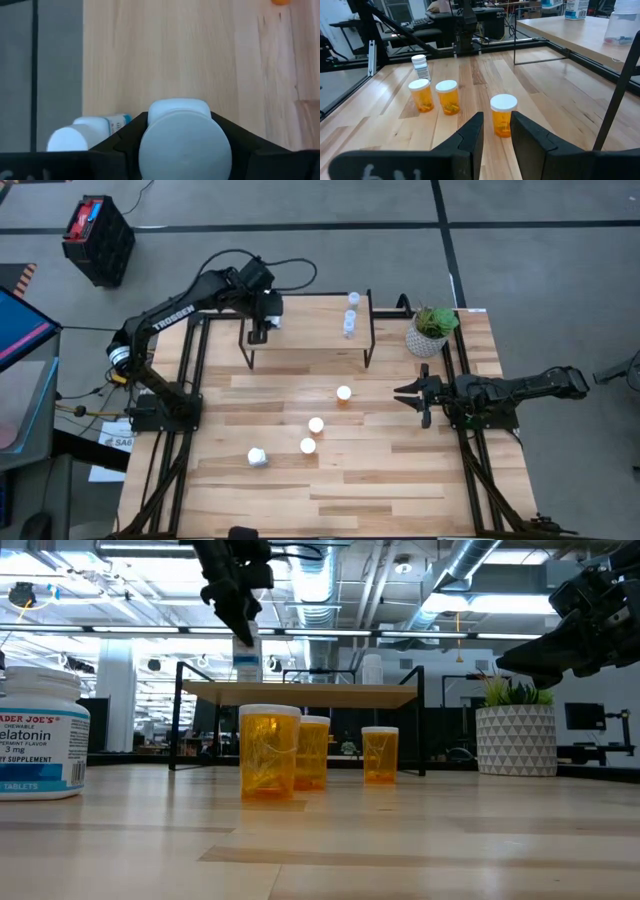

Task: Pick and place medicine bottles onto shelf by color
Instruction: Put the top white pill bottle aligned with the other white pill bottle on the shelf, then put the white pill bottle aligned with the other white pill bottles on the shelf

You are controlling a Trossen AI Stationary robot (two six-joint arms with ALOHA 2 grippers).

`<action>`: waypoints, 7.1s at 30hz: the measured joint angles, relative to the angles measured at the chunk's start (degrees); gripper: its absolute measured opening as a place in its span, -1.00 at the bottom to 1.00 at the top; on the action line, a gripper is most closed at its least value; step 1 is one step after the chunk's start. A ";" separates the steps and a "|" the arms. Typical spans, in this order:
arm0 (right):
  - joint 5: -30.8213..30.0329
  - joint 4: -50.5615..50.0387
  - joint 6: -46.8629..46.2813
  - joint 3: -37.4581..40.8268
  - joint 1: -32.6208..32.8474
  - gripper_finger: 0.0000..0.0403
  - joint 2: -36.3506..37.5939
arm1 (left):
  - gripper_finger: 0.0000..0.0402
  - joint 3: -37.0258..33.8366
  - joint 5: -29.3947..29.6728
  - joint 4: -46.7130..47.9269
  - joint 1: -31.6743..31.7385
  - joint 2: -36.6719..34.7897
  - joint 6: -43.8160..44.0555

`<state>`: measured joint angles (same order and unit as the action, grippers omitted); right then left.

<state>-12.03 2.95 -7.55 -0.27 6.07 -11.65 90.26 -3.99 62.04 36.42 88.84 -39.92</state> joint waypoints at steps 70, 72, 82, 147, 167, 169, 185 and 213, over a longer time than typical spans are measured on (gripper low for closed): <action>0.01 0.02 -0.01 -0.01 0.00 -0.41 -0.01 | 0.28 -1.51 6.45 -3.71 2.06 3.34 -1.40; 0.01 0.02 0.00 -0.01 0.01 -0.41 -0.01 | 0.28 -1.51 7.84 -3.72 1.63 3.34 -1.42; 0.02 0.01 -0.01 -0.02 0.00 -0.41 -0.01 | 0.28 5.90 7.91 -2.25 -0.47 3.24 0.91; 0.00 0.02 0.00 0.00 0.02 -0.41 -0.01 | 0.28 -16.59 2.68 11.32 -48.98 -18.97 61.83; 0.00 0.02 -0.02 0.00 0.00 -0.41 -0.01 | 0.28 -28.46 13.54 -1.16 -68.06 -13.83 76.81; 0.01 0.02 -0.01 -0.01 0.00 -0.41 -0.01 | 0.28 -28.46 14.45 -1.45 -68.75 -11.78 77.20; 0.01 0.02 -0.01 -0.01 -0.01 -0.41 0.00 | 0.28 -28.46 10.47 -6.95 -69.05 -4.68 77.77; 0.02 0.02 -0.02 0.00 0.02 -0.41 -0.01 | 0.28 -30.60 13.48 -13.23 -71.36 2.13 84.00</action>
<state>-12.01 2.96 -7.57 -0.28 6.09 -11.66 59.66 9.49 48.81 -34.93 90.97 44.07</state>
